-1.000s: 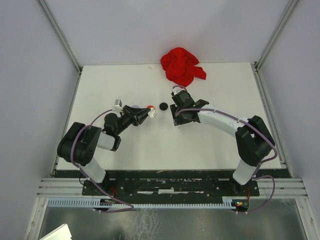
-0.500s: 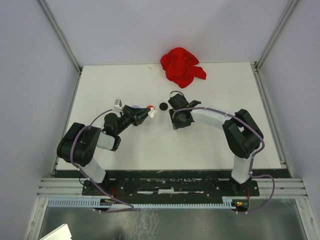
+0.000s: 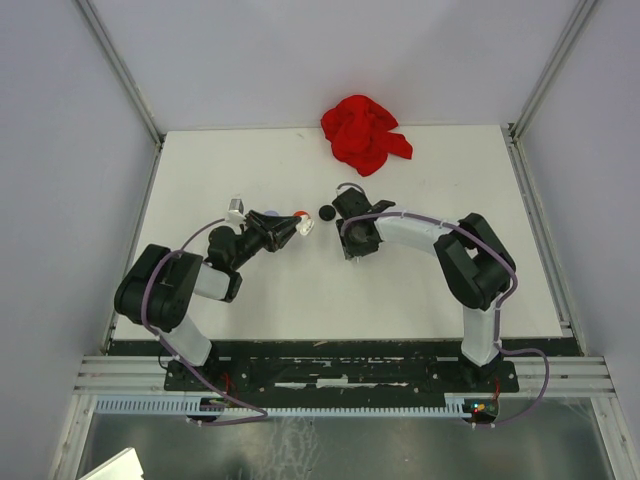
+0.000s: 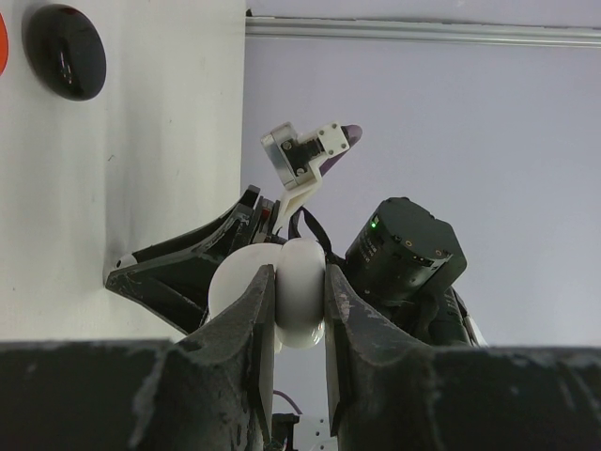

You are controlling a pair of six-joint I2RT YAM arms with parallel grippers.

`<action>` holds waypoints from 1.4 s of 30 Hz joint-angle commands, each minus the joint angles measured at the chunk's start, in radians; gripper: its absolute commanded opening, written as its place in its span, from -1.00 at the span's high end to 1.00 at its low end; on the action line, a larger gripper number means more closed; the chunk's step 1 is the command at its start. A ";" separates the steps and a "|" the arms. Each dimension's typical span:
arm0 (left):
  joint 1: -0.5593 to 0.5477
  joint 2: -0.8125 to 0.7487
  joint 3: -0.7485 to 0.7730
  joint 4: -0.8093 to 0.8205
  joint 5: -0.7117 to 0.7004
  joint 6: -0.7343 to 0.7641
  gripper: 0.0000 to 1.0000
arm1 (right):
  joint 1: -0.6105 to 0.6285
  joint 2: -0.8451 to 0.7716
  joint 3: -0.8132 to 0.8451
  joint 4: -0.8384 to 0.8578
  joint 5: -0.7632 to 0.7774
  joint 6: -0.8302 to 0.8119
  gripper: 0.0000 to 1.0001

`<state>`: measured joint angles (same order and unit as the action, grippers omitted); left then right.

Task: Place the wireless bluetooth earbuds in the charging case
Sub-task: Pick up the earbud from the center of the board.

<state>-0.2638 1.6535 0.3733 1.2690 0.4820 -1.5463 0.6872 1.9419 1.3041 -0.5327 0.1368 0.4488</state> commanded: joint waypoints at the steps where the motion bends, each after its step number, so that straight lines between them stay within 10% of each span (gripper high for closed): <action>1: 0.008 0.011 0.011 0.077 0.020 0.029 0.94 | 0.001 0.013 0.050 0.010 0.025 0.006 0.06; 21: 0.017 0.029 0.002 0.104 0.026 0.020 0.94 | -0.011 0.037 0.053 -0.007 0.032 0.011 0.47; 27: 0.017 0.028 -0.002 0.104 0.026 0.022 0.94 | -0.016 0.016 0.036 0.011 0.043 -0.006 0.90; 42: 0.012 0.041 0.010 0.075 0.018 -0.003 0.94 | -0.015 -0.405 -0.266 0.497 0.008 -0.134 0.98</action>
<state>-0.2527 1.6760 0.3725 1.2968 0.4995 -1.5467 0.6758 1.6730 1.1393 -0.3000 0.1837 0.3676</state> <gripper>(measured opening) 0.284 0.240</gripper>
